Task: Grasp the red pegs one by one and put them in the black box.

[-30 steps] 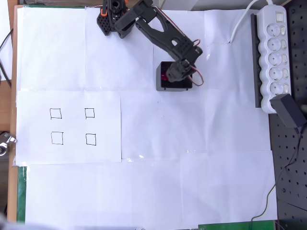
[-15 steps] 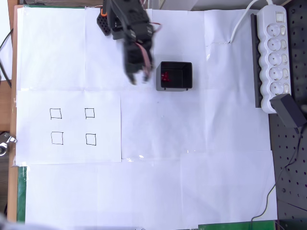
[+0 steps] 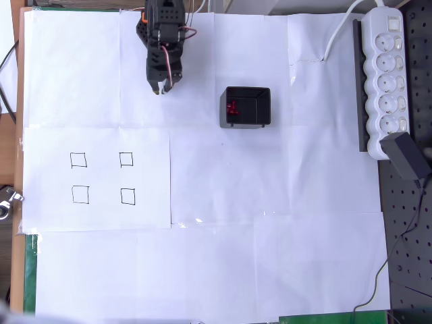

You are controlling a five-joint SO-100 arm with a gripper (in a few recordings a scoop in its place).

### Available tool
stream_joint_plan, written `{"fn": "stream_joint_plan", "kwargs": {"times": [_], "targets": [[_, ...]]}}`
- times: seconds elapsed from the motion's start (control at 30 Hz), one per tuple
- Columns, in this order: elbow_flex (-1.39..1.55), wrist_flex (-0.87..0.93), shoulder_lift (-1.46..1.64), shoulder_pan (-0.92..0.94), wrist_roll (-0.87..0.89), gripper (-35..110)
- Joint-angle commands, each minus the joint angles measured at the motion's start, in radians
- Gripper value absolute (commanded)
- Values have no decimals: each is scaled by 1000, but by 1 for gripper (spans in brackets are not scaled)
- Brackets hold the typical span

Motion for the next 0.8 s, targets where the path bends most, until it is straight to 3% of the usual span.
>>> {"fn": "stream_joint_plan", "kwargs": {"times": [0.0, 0.17, 0.23, 0.77], "targets": [[-37, 3, -58, 18, -14, 0], [-80, 130, -130, 25, -23, 0], [-80, 167, -155, -28, -124, 0], [-80, 216, -255, -35, -160, 0]]}}
